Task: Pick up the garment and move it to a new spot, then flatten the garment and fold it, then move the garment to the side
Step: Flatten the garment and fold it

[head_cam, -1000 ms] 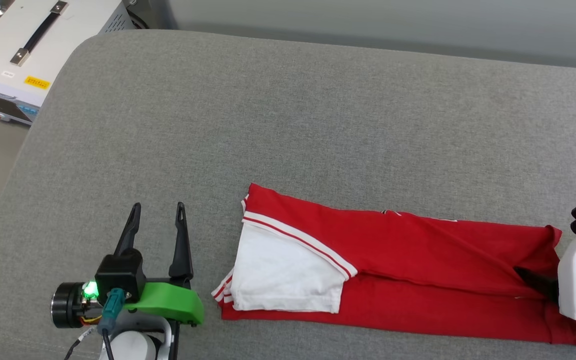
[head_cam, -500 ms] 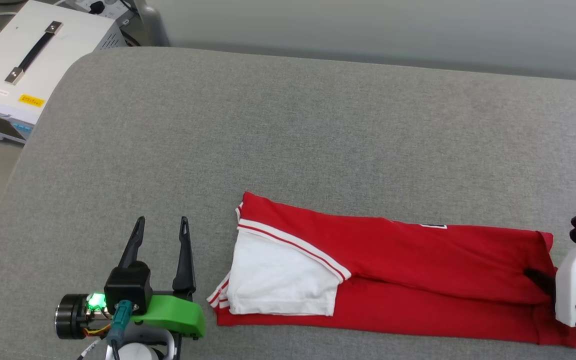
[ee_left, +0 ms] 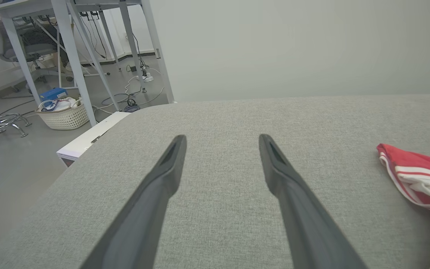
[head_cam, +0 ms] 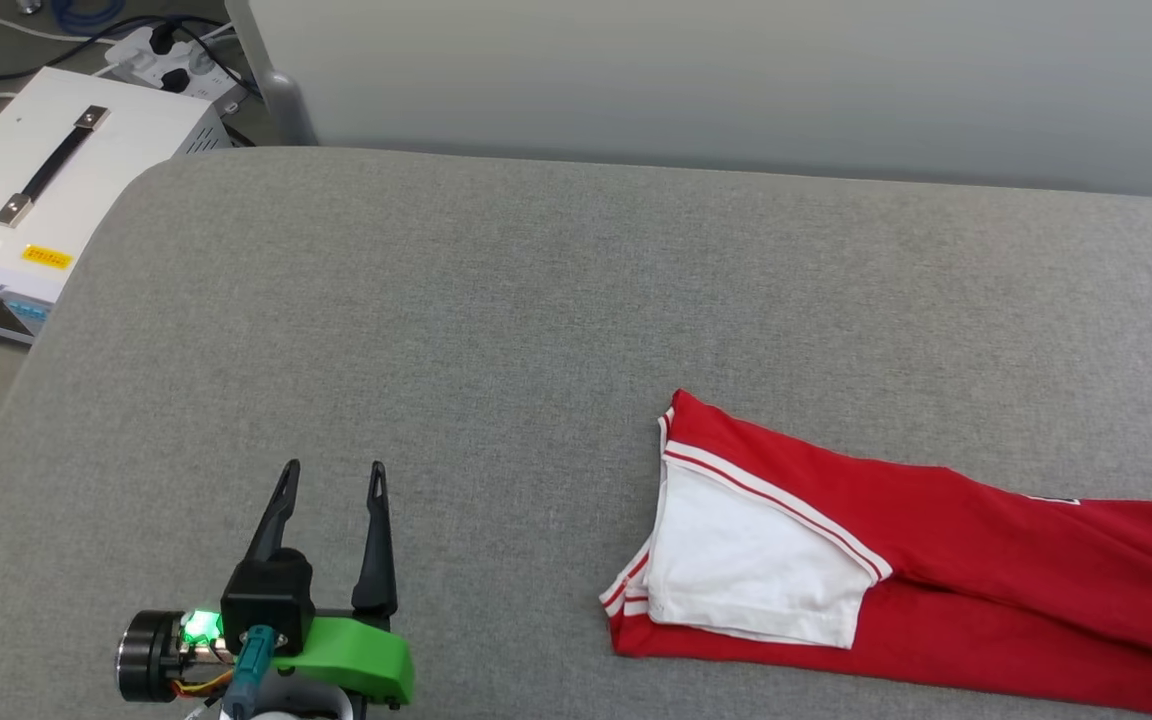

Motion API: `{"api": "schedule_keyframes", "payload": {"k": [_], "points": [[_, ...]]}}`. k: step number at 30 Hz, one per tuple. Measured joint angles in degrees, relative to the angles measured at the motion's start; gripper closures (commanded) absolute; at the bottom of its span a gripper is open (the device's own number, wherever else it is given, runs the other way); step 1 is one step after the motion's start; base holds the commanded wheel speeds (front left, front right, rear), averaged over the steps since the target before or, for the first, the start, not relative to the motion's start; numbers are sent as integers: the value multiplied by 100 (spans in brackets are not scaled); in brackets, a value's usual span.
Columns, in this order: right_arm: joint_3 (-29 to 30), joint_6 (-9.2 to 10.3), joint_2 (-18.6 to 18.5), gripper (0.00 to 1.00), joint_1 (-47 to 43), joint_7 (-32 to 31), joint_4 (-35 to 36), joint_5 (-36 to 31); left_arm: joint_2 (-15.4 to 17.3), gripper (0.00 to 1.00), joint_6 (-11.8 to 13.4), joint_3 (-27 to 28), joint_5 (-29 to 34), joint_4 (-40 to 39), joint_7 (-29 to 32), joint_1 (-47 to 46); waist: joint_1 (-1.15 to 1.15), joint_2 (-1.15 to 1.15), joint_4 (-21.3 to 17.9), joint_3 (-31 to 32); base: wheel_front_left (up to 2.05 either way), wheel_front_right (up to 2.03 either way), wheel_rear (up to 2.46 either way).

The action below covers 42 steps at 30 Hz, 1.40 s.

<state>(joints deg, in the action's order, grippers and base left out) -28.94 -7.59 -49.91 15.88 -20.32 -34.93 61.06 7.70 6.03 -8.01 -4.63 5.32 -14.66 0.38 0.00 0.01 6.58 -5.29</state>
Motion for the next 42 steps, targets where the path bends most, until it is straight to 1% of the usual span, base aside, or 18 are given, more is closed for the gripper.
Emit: {"api": "schedule_keyframes", "payload": {"k": [2, 5, 8, 12, 16, 18, 21, 24, 28, 33, 37, 42], "points": [[57, 0, -11, 100, -58, 2, 70, 79, -13, 0, -25, 4, 33, 2, 0, 27, 0, 0, -30, 28, 0, 0, 0], [94, 4, -46, 100, -118, 10, 371, 109, -26, 0, -32, 13, 74, 8, 0, 80, 0, 0, -83, 68, 0, 0, 0], [168, 5, -76, 100, -203, 5, 759, 221, -37, 0, -56, 32, 109, 8, 0, 107, 0, 0, -128, 102, 0, 0, 0], [341, 5, -49, 100, -336, -70, 1433, 532, -53, 0, -82, 47, 160, 7, 0, 108, 0, 0, -161, 117, 0, 0, 0], [487, 5, 100, 100, -428, -145, 2124, 767, -63, 0, -108, 55, 176, 5, 0, 107, 0, 0, -158, 73, 0, 0, 0], [499, 5, 201, 100, -437, -224, 2447, 778, -77, 0, -130, 44, 213, 4, 0, 102, 0, 0, -141, 34, 0, 0, 0], [481, 5, 394, 100, -432, -319, 2817, 755, -88, 0, -134, 25, 233, 1, 0, 95, 0, 0, -103, -23, 0, 0, 0], [354, 7, 587, 100, -361, -443, 3076, 584, -94, 0, -172, 10, 265, 1, 0, 76, 0, 0, -58, -84, 0, 0, 0], [30, 7, 1009, 100, -49, -611, 3220, 272, -118, 0, -177, -24, 271, 3, 0, 43, 0, 0, 16, -169, 0, 0, 0], [-448, 7, 1441, 100, 415, -669, 3153, -136, -179, 0, -188, -80, 276, 10, 0, -48, 0, 0, 114, -288, 0, 0, 0], [-906, 7, 1777, 100, 849, -666, 2906, -463, -197, 0, -202, -90, 277, 21, 0, -136, 0, 0, 189, -388, 0, 0, 0], [-1413, 7, 2154, 100, 1313, -552, 2398, -734, -230, 0, -202, -131, 287, 57, 0, -213, 0, 0, 270, -495, 0, 0, 0]]}}
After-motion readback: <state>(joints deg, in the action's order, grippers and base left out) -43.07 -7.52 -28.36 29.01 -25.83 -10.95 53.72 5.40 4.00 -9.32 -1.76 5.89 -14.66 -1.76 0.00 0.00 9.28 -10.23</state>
